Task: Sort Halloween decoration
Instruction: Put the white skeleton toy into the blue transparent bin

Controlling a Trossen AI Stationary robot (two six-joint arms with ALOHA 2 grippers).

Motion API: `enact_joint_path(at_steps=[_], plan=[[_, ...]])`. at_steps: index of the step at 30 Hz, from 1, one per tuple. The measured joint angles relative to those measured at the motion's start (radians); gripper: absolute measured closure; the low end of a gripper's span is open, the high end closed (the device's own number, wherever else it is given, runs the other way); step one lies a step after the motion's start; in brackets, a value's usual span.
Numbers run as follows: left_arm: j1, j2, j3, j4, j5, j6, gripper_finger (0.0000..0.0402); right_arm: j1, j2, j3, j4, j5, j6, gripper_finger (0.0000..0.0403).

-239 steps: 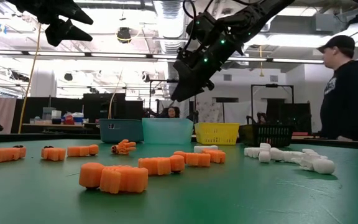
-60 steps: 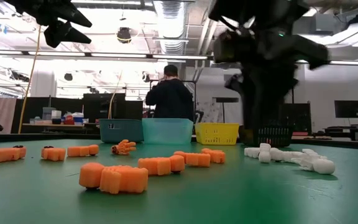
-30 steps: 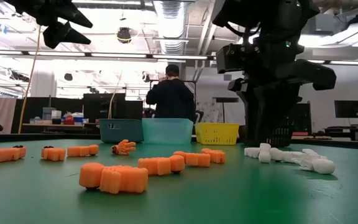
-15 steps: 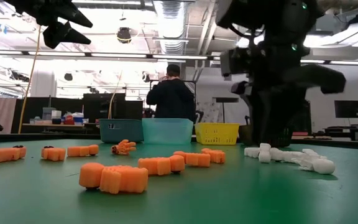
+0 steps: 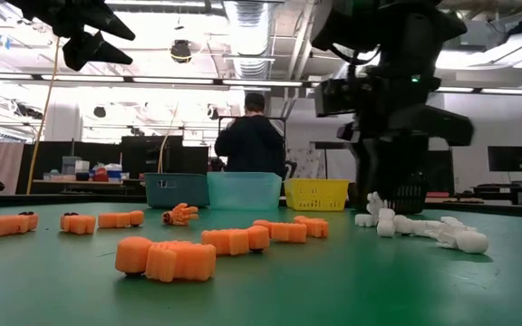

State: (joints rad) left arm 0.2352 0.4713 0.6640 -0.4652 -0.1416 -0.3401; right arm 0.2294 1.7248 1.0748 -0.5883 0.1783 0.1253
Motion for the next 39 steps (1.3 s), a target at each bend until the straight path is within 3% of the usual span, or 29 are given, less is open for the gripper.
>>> enact_joint_path(at_steps=[10, 15, 22, 30, 39], plan=[[0.000, 0.000, 0.000, 0.000, -0.001, -0.013, 0.0141, -0.037, -0.009, 0.019, 0.022, -0.003, 0.062, 0.0275], [0.000, 0.000, 0.000, 0.000, -0.001, -0.014, 0.0141, -0.013, -0.039, 0.036, 0.007, -0.070, 0.069, 0.0275], [0.000, 0.000, 0.000, -0.009, -0.004, -0.010, 0.0141, 0.039, -0.004, 0.031, 0.021, -0.068, 0.006, 0.0275], [0.000, 0.000, 0.000, -0.015, -0.005, -0.013, 0.0141, 0.037, 0.059, 0.034, 0.020, -0.049, -0.157, 0.0275], [0.000, 0.000, 0.000, -0.016, -0.005, -0.020, 0.0141, -0.005, 0.054, 0.032, 0.008, -0.003, -0.214, 0.0275]])
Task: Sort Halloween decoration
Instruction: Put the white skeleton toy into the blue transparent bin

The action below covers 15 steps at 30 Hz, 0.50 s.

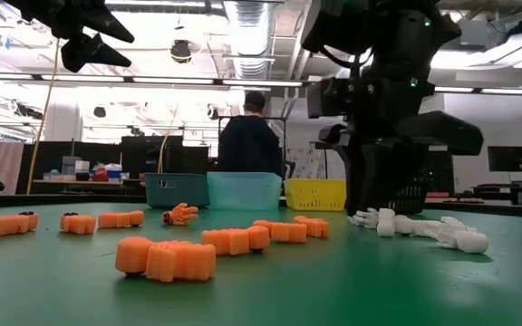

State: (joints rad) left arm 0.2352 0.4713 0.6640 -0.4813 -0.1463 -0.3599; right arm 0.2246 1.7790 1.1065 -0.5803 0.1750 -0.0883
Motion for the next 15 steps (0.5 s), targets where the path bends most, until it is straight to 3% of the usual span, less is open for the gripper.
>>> enact_joint_path(at_steps=[12, 15], plan=[[0.000, 0.000, 0.000, 0.000, -0.024, -0.001, 0.0141, -0.053, 0.001, 0.073, -0.055, 0.015, 0.032, 0.0275], [0.000, 0.000, 0.000, 0.000, -0.024, -0.001, 0.0141, -0.058, 0.001, 0.100, -0.057, 0.014, -0.024, 0.0275]])
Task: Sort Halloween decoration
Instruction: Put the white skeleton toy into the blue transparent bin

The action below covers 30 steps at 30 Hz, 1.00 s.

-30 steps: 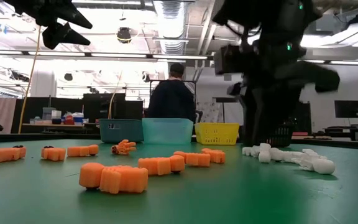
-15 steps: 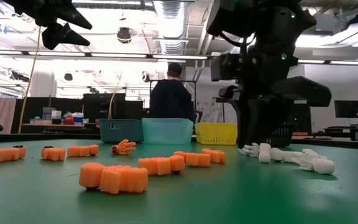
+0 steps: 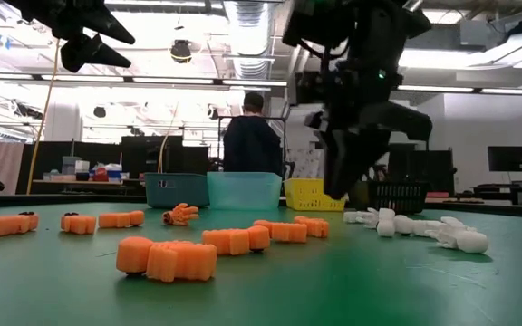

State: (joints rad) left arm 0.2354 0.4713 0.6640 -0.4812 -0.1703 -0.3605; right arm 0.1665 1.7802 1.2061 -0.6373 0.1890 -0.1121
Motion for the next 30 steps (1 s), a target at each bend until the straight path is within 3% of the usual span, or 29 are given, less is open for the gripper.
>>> enact_joint_path(at_steps=[3, 8, 18, 30], plan=[[0.000, 0.000, 0.000, 0.000, 0.000, -0.001, 0.0141, 0.000, 0.000, 0.016, -0.020, -0.013, -0.079, 0.0275], [0.000, 0.000, 0.000, 0.000, 0.000, -0.001, 0.0141, -0.020, 0.000, 0.016, -0.097, -0.136, -0.154, 0.0275], [0.000, 0.000, 0.000, 0.000, 0.001, -0.003, 0.0141, -0.071, 0.008, 0.015, -0.098, -0.138, -0.198, 0.0275], [0.000, 0.000, 0.000, -0.001, 0.001, -0.001, 0.0141, -0.045, 0.008, -0.047, -0.044, -0.162, -0.224, 0.0275]])
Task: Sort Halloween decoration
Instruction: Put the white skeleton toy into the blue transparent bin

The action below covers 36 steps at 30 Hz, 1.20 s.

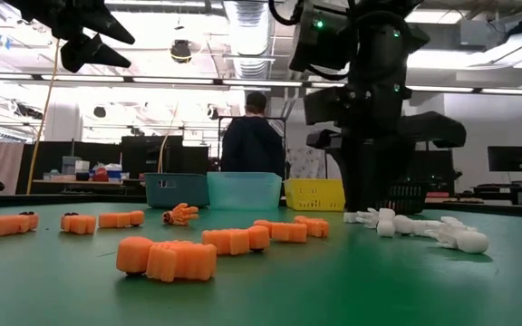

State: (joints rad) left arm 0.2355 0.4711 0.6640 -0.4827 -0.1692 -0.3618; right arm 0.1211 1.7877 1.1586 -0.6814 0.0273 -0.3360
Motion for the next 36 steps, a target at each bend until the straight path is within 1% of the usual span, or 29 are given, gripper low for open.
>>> enact_joint_path(at_steps=[5, 13, 16, 21, 28, 31, 36], plan=[[0.000, 0.000, 0.000, -0.001, 0.000, 0.001, 0.0141, -0.004, -0.002, -0.017, 0.011, 0.048, 0.045, 0.0275], [0.000, 0.000, 0.000, 0.000, 0.000, 0.001, 0.0141, -0.020, 0.001, -0.021, 0.028, 0.051, 0.048, 0.0276], [0.000, 0.000, 0.000, 0.000, 0.000, 0.000, 0.0141, -0.027, 0.001, -0.021, 0.028, 0.058, 0.052, 0.0282], [0.000, 0.000, 0.000, 0.000, 0.000, -0.009, 0.0141, -0.031, 0.001, -0.021, 0.029, 0.080, 0.059, 0.0315], [0.000, 0.000, 0.000, 0.000, 0.000, -0.016, 0.0141, -0.030, 0.001, -0.019, 0.027, 0.081, 0.109, 0.0390], [0.000, 0.000, 0.000, 0.000, 0.000, -0.016, 0.0141, -0.030, 0.001, 0.002, 0.020, 0.080, 0.137, 0.0391], [0.000, 0.000, 0.000, 0.000, 0.000, -0.016, 0.0141, -0.041, 0.001, 0.085, 0.036, 0.079, 0.136, 0.0390]])
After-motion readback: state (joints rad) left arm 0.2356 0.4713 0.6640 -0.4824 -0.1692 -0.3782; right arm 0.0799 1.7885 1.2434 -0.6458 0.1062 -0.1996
